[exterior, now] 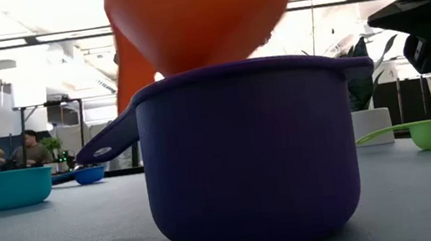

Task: Nest measuring cups in basket
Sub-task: Stack the orange measuring cup on top of the violet measuring cup, then move the stacked measuring cups to the center of the table

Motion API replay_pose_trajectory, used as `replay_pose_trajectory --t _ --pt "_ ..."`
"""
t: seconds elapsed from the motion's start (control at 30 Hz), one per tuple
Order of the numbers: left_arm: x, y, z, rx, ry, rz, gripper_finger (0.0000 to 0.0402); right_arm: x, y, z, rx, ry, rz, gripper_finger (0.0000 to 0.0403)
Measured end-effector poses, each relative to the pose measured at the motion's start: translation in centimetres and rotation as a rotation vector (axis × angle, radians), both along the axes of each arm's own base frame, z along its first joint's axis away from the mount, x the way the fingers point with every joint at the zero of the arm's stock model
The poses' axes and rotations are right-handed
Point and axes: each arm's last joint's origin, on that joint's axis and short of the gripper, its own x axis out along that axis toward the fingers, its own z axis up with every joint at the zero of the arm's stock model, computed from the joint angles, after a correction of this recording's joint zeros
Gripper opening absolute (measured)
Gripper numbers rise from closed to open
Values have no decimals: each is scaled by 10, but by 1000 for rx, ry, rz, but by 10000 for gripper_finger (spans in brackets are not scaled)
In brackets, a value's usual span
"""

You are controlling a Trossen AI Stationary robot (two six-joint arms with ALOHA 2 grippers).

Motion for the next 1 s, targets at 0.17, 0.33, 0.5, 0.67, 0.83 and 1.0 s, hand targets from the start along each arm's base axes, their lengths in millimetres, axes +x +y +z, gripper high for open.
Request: replay_pose_trajectory --t 0.17,0.33,0.5,0.67,0.83,1.0 --pt "11 -4 -9 21 60 11 6 0 0 0 0 0 0 9" --pt "11 -5 -24 13 132 11 14 0 0 0 0 0 0 9" --pt "9 -6 -27 2 146 10 52 0 0 0 0 0 0 9" --pt "12 -9 -24 -9 97 -5 108 0 0 0 0 0 0 9" --pt "11 -10 -21 -5 88 -16 166 0 0 0 0 0 0 9" --pt "2 -8 0 132 24 -27 202 0 0 0 0 0 0 9"
